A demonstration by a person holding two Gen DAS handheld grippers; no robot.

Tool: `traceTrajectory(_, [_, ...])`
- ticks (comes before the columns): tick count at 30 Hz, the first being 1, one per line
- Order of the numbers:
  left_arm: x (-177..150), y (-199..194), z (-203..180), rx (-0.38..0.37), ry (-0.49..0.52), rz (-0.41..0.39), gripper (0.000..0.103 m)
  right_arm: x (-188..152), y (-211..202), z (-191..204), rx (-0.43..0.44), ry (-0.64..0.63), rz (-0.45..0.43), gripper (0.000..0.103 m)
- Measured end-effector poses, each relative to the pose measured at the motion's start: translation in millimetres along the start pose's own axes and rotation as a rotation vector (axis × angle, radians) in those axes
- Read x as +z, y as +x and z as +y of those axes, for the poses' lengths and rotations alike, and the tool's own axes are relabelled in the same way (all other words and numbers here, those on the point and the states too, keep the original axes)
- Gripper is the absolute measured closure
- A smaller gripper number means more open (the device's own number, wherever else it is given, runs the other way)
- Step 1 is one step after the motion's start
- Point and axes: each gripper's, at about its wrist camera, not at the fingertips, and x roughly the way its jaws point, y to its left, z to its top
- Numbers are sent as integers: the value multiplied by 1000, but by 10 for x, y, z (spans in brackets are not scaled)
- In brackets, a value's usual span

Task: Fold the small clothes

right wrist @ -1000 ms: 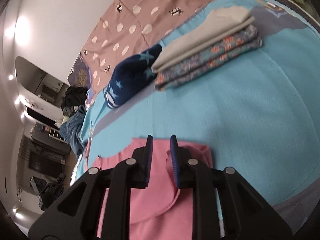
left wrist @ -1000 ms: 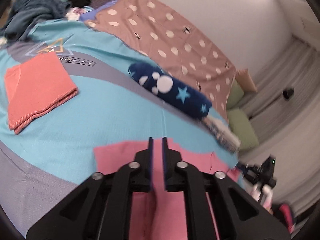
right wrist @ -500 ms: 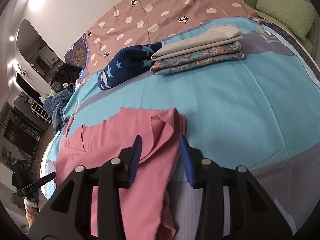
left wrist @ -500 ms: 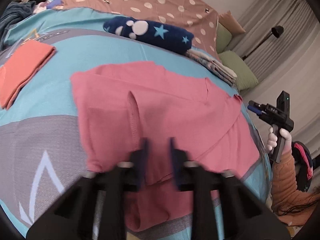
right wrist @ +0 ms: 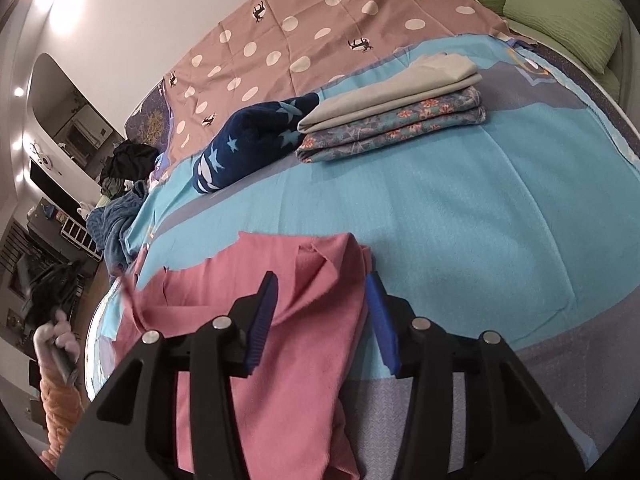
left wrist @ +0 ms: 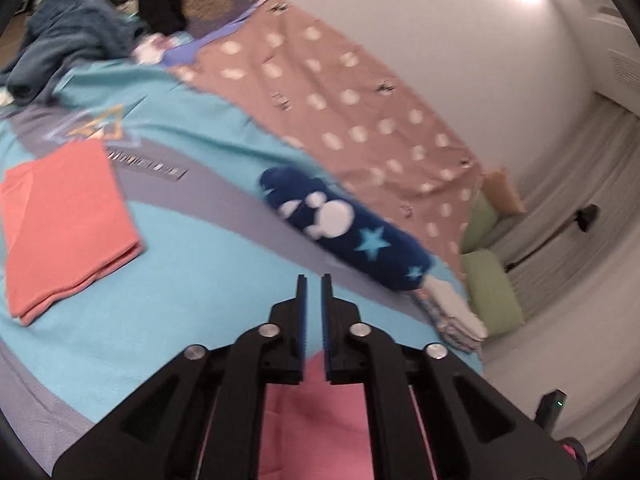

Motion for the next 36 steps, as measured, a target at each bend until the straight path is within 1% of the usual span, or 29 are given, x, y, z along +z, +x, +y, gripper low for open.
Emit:
traceTrajectory(1, [-47, 43, 45, -14, 2, 25, 86, -14, -6, -14, -9, -15, 2, 55])
traceTrajectory(2, [-135, 87, 74, -33, 26, 58, 70, -29, -13, -45, -25, -35, 2, 54])
traceTrajectory(3, [-214, 118, 79, -34, 53, 85, 61, -37, -14, -75, -39, -40, 2, 54])
traceTrajectory(4, [-303, 145, 79, -29, 89, 113, 57, -34, -10, -123, -53, -36, 3, 54])
traceTrajectory(5, [-412, 205, 61, -18, 143, 163, 56, -22, -10, -203, -63, -12, 1, 54])
traceTrajectory(7, [-535, 315, 45, 1, 206, 233, 56, 9, -26, -308, -66, 27, -15, 54])
traceTrajectory(8, [-594, 384, 27, 6, 230, 265, 56, 26, -46, -360, -65, 45, -30, 53])
traceTrajectory(10, [-643, 468, 21, 8, 244, 296, 56, 50, -59, -409, -69, 48, -44, 53])
traceTrajectory(12, [-616, 615, 9, 16, 265, 308, 56, 54, -11, -395, -111, -4, -36, 53])
traceTrajectory(15, [-574, 830, -88, 25, 309, 337, 56, 48, 172, -312, -163, -125, 27, 53])
traceTrajectory(16, [-567, 894, -127, 29, 328, 346, 56, 46, 216, -292, -161, -149, 40, 54])
traceTrajectory(17, [-587, 961, -193, 30, 361, 355, 60, 47, 271, -252, -154, -180, 56, 53])
traceTrajectory(18, [-602, 1001, -266, 23, 392, 364, 70, 54, 332, -198, -142, -216, 68, 54])
traceTrajectory(19, [-618, 1031, -330, 13, 418, 373, 97, 59, 376, -148, -131, -244, 73, 53])
traceTrajectory(20, [-625, 1028, -392, -1, 432, 373, 98, 84, 424, -73, -115, -275, 75, 51])
traceTrajectory(21, [-635, 983, -450, -8, 445, 352, 98, 103, 452, -26, -102, -293, 73, 49])
traceTrajectory(22, [-616, 858, -515, -30, 458, 304, 98, 122, 473, 21, -87, -306, 71, 47])
traceTrajectory(24, [-538, 591, -584, -81, 440, 220, 99, 177, 505, 102, -63, -315, 63, 46])
traceTrajectory(25, [-479, 437, -608, -109, 429, 171, 99, 198, 510, 120, -62, -312, 54, 46])
traceTrajectory(26, [-391, 242, -616, -120, 422, 110, 99, 230, 513, 124, -57, -301, 41, 46])
traceTrajectory(28, [-247, 23, -575, -115, 408, 44, 99, 262, 522, 108, -55, -271, 32, 46])
traceTrajectory(29, [-184, -33, -533, -90, 402, 23, 99, 281, 543, 72, -57, -247, 32, 46])
traceTrajectory(31, [-115, -18, -422, -38, 388, 16, 99, 307, 579, 25, -49, -217, 38, 46])
traceTrajectory(32, [-111, 35, -356, -18, 373, 28, 99, 314, 603, -2, -40, -202, 45, 46])
traceTrajectory(34, [-141, 190, -258, 0, 349, 75, 99, 320, 655, -56, 9, -171, 66, 46])
traceTrajectory(36, [-209, 353, -158, 18, 329, 122, 99, 338, 700, -81, 21, -153, 82, 46])
